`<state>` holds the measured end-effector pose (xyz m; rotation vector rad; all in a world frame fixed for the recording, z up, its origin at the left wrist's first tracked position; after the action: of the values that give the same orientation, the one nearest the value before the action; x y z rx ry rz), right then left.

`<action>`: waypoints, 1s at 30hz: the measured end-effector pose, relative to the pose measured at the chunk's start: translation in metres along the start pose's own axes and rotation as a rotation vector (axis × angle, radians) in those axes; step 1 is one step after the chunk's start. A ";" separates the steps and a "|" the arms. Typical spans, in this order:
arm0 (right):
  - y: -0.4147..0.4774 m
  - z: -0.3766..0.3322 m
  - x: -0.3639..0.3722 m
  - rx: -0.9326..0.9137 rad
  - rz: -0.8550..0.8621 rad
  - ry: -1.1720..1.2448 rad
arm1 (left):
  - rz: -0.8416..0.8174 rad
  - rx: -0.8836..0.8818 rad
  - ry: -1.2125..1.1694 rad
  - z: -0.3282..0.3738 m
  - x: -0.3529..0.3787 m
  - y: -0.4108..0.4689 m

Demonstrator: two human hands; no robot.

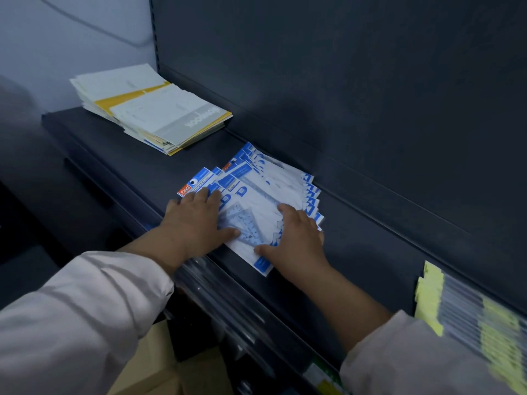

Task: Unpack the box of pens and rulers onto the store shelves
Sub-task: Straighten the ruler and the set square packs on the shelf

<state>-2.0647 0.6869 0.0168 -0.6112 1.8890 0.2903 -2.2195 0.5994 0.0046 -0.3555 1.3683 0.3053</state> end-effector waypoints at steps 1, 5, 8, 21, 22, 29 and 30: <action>0.000 -0.001 0.000 0.013 -0.014 0.067 | 0.011 0.006 -0.006 0.000 -0.001 0.001; 0.002 -0.004 0.007 0.082 -0.117 0.318 | 0.091 0.019 -0.058 -0.002 -0.013 0.004; 0.002 -0.011 0.005 0.036 -0.098 0.340 | 0.149 0.000 -0.278 -0.009 -0.019 0.004; -0.018 0.021 -0.007 -0.015 -0.109 0.488 | 0.143 -0.028 -0.910 -0.015 -0.015 -0.002; -0.020 0.025 -0.005 0.006 -0.108 0.474 | 0.146 -0.025 -0.900 -0.015 -0.014 -0.003; -0.029 0.029 -0.001 0.109 -0.065 0.509 | 0.159 0.010 -0.851 -0.006 -0.015 -0.002; -0.029 0.029 -0.002 0.107 -0.054 0.503 | 0.173 0.009 -0.828 -0.005 -0.016 -0.002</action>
<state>-2.0258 0.6764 0.0094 -0.7074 2.3454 -0.0059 -2.2263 0.5956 0.0194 -0.0747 0.5822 0.5194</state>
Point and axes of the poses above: each hand's wrist, its own y-axis towards the middle knuckle, its own x-axis out of the palm, z = x × y, the point moved 9 cm from there along y, towards the middle knuckle, and after that the axes turned 8 degrees about x, right-handed, at the moved point
